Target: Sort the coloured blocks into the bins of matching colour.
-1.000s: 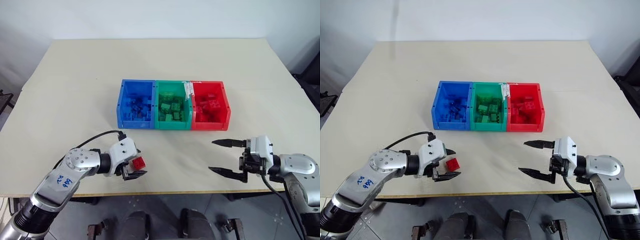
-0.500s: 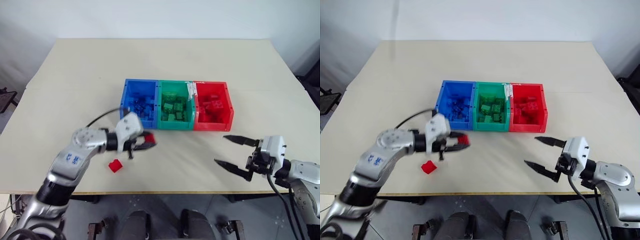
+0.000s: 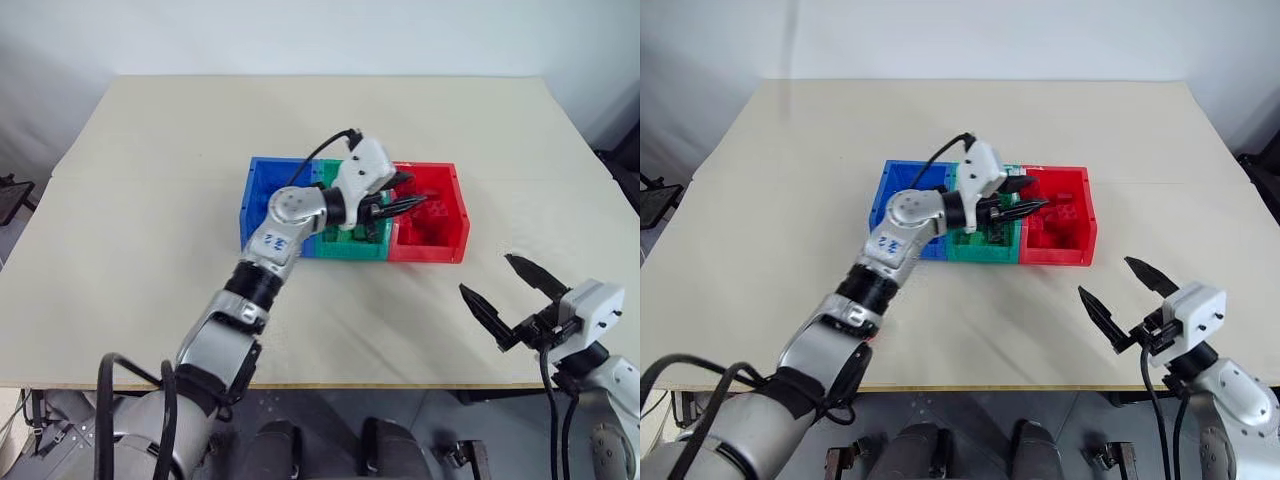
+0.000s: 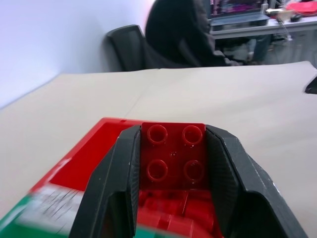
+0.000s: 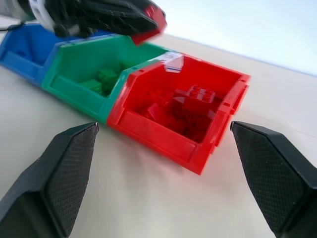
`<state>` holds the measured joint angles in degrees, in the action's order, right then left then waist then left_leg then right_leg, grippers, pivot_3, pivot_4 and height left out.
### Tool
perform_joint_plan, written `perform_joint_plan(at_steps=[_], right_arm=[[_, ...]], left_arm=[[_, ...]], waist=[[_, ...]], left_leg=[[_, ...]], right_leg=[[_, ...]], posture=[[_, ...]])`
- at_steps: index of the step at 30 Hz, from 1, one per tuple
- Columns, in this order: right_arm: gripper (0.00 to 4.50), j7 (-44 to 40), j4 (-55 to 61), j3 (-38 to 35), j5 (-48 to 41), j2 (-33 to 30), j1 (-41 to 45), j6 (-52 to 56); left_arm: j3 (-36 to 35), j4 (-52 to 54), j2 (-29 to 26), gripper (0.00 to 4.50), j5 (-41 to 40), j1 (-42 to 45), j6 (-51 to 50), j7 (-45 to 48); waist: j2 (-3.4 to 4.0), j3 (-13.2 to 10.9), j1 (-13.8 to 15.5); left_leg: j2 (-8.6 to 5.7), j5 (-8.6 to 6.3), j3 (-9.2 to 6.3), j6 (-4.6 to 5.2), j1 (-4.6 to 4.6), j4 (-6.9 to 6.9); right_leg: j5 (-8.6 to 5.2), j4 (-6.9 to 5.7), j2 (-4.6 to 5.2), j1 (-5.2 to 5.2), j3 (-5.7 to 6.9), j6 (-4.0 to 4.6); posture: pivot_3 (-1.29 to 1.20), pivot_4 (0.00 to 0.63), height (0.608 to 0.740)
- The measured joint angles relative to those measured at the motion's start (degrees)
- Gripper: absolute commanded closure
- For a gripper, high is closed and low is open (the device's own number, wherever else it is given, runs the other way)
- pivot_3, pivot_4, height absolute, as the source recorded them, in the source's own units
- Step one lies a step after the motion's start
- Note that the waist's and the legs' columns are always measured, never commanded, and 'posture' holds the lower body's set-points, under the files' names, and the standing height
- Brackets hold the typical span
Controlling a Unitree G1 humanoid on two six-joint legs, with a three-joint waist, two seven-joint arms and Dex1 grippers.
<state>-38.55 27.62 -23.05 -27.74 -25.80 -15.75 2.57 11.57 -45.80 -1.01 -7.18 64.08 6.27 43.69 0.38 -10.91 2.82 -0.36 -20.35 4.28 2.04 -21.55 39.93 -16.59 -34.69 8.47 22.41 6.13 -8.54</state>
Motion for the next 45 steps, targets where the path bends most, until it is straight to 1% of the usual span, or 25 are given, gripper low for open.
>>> perform_joint_plan(at_steps=[2, 3, 7, 10, 12, 15, 17, 21, 23, 24, 26, 29, 31, 33, 35, 37, 39, 41, 45], right_arm=[[0.00, 1.49, 2.04, 0.07, 0.47, 0.82, -1.60, -0.11], [0.00, 2.14, 2.75, 0.07, 0.72, 1.19, -2.02, -0.14], [0.00, 4.02, 4.83, 0.16, 1.36, 1.81, -3.21, -0.16], [0.00, 4.27, 5.87, 0.60, 1.37, 1.76, -3.63, -0.15], [0.00, 4.10, 6.06, 1.21, 1.31, 1.60, -3.22, -0.10], [0.00, 2.47, 5.74, 2.91, 0.94, -0.58, -0.91, 0.54], [0.00, -0.33, 4.72, 4.34, -0.38, -3.85, 2.86, 1.85], [0.00, -8.32, -0.52, 9.16, -2.75, -9.50, 10.74, 4.96], [0.00, -13.37, -4.19, 12.41, -3.15, -11.87, 15.39, 5.87], [0.00, -16.43, -6.21, 14.34, -3.20, -12.84, 18.37, 6.25], [0.00, -20.86, -9.08, 16.60, -3.23, -14.03, 22.18, 6.31], [0.00, -27.30, -13.33, 20.07, -3.28, -14.23, 27.82, 6.31], [0.00, -30.25, -15.03, 21.85, -3.27, -14.11, 29.85, 6.31], [0.00, -33.20, -16.11, 23.60, -3.27, -14.04, 31.45, 6.31], [0.00, -35.52, -17.10, 24.99, -3.25, -14.06, 32.21, 6.35], [0.00, -37.56, -17.22, 26.25, -3.28, -14.03, 33.30, 6.47], [0.00, -39.13, -17.36, 27.02, -3.34, -14.03, 34.33, 6.63], [0.00, -40.39, -18.38, 27.26, -3.28, -14.03, 34.99, 6.54], [0.00, -41.50, -20.50, 27.26, -3.02, -14.02, 35.04, 6.21]], left_arm=[[0.00, -5.00, 1.27, 3.02, 0.96, 1.78, 2.50, 0.34], [-0.11, -7.24, 1.61, 2.29, 1.30, 2.55, 3.07, 0.34], [-1.52, -13.10, 2.60, 1.06, 2.17, 3.41, 5.35, 0.32], [-1.70, -13.55, 2.45, 0.06, 2.81, 3.24, 7.49, 2.19], [-2.12, -12.28, 1.81, 0.02, 2.76, 2.56, 8.30, 4.07], [-2.64, -5.46, -1.39, 0.02, 2.29, -1.58, 8.37, 7.31], [-3.12, 3.00, -5.41, 0.02, 0.76, -6.65, 5.93, 10.22], [-5.91, 24.37, -16.78, 0.02, -4.69, -19.57, -4.16, 15.08], [-8.92, 34.36, -23.45, 0.02, -7.55, -27.68, -7.70, 16.93], [-11.36, 39.61, -27.09, 0.02, -9.69, -33.04, -9.48, 17.83], [-15.42, 46.03, -31.61, 0.02, -12.46, -40.78, -12.34, 18.46], [-24.52, 56.41, -36.79, 0.02, -16.78, -53.07, -16.21, 17.19], [-29.66, 60.51, -38.72, 0.02, -18.22, -59.31, -17.50, 16.15], [-35.57, 62.98, -40.04, 0.02, -18.83, -67.54, -17.70, 15.92], [-39.78, 63.02, -40.48, 0.02, -18.94, -73.25, -17.72, 16.08], [-42.38, 62.85, -41.20, 0.02, -18.91, -77.87, -17.47, 16.93], [-44.52, 62.74, -42.30, 0.02, -18.87, -81.88, -17.48, 17.91], [-45.60, 63.14, -42.56, 0.02, -18.87, -84.07, -17.75, 17.84], [-44.28, 67.01, -43.09, 0.02, -18.41, -86.11, -18.38, 17.30]], waist=[[-0.01, 0.00, -0.01], [-0.01, 0.00, -0.04], [-0.01, 0.00, -0.01], [-0.01, 0.00, 0.00], [-0.01, 0.00, 0.00], [0.00, 0.00, -0.43], [0.02, 0.01, -1.50], [0.03, 0.00, -2.88], [0.05, 0.00, -3.13], [0.04, 0.00, -3.23], [0.04, -0.01, -3.11], [0.01, -0.03, -2.03], [0.02, -0.03, -1.53], [0.03, -0.03, -1.78], [0.03, -0.04, -1.63], [0.04, -0.04, -1.61], [0.04, -0.04, -1.68], [0.04, -0.04, -1.50], [0.04, -0.04, -1.60]], left_leg=[[0.01, -0.01, 0.02, 0.02, 0.00, 0.01], [0.01, -0.02, 0.04, 0.03, 0.00, 0.01], [0.02, -0.03, 0.03, 0.07, -0.01, 0.02], [0.03, -0.03, 0.03, 0.07, -0.03, 0.02], [0.02, -0.04, 0.03, 0.07, -0.03, 0.03], [0.06, -0.03, -0.02, 0.07, -0.02, 0.04], [0.09, -0.03, -0.33, 0.07, 0.03, 0.03], [0.29, -0.01, -0.50, 0.03, 0.11, 0.01], [0.38, -0.02, -0.52, 0.04, 0.12, 0.03], [0.39, -0.02, -0.52, 0.05, 0.12, 0.03], [0.37, -0.04, -0.59, 0.07, 0.11, 0.05], [0.31, -0.08, -0.85, 0.10, 0.10, 0.15], [0.26, -0.11, -0.99, 0.12, 0.13, 0.18], [0.27, -0.18, -0.98, 0.09, 0.29, 0.12], [0.29, -0.20, -1.07, 0.06, 0.31, 0.10], [0.30, -0.22, -1.07, 0.03, 0.32, 0.11], [0.31, -0.24, -1.07, 0.00, 0.32, 0.10], [0.31, -0.24, -1.10, 0.00, 0.32, 0.11], [0.31, -0.31, -1.09, -0.03, 0.33, 0.10]], right_leg=[[0.01, 0.01, 0.00, 0.00, -0.01, -0.01], [0.01, 0.01, 0.00, 0.01, -0.01, -0.02], [0.01, 0.01, 0.01, 0.02, -0.02, -0.02], [0.01, 0.01, 0.01, 0.04, -0.02, -0.02], [0.01, 0.01, 0.01, 0.04, -0.02, -0.02], [0.01, -0.02, 0.00, 0.05, -0.03, -0.02], [0.01, -0.08, 0.00, 0.07, -0.10, -0.01], [-0.02, -0.18, -0.01, 0.05, -0.05, 0.04], [-0.02, -0.17, 0.01, 0.03, -0.06, 0.04], [-0.02, -0.16, 0.04, 0.03, -0.06, 0.04], [-0.02, -0.16, 0.09, 0.02, -0.06, 0.04], [-0.01, -0.07, 0.18, -0.16, 0.02, 0.03], [0.00, 0.08, 0.19, -0.34, 0.03, 0.01], [0.00, 0.20, 0.19, -0.48, 0.02, 0.00], [0.00, 0.23, 0.16, -0.54, 0.14, 0.01], [0.00, 0.27, 0.15, -0.56, 0.15, 0.01], [0.00, 0.27, 0.15, -0.56, 0.15, 0.01], [0.00, 0.27, 0.17, -0.57, 0.16, 0.02], [0.00, 0.29, 0.19, -0.58, 0.14, 0.02]], posture=[[0.00, 0.150, 0.740], [0.00, 0.150, 0.740], [0.00, 0.150, 0.740], [0.00, 0.150, 0.740], [0.00, 0.150, 0.740], [0.00, 0.150, 0.740], [0.00, 0.150, 0.740], [0.00, 0.150, 0.740], [0.00, 0.150, 0.740], [0.00, 0.150, 0.740], [0.00, 0.150, 0.740], [0.00, 0.150, 0.740], [0.00, 0.150, 0.740], [0.00, 0.150, 0.740], [0.00, 0.150, 0.740], [0.00, 0.150, 0.740], [0.00, 0.150, 0.740], [0.00, 0.150, 0.740], [0.00, 0.150, 0.740]])
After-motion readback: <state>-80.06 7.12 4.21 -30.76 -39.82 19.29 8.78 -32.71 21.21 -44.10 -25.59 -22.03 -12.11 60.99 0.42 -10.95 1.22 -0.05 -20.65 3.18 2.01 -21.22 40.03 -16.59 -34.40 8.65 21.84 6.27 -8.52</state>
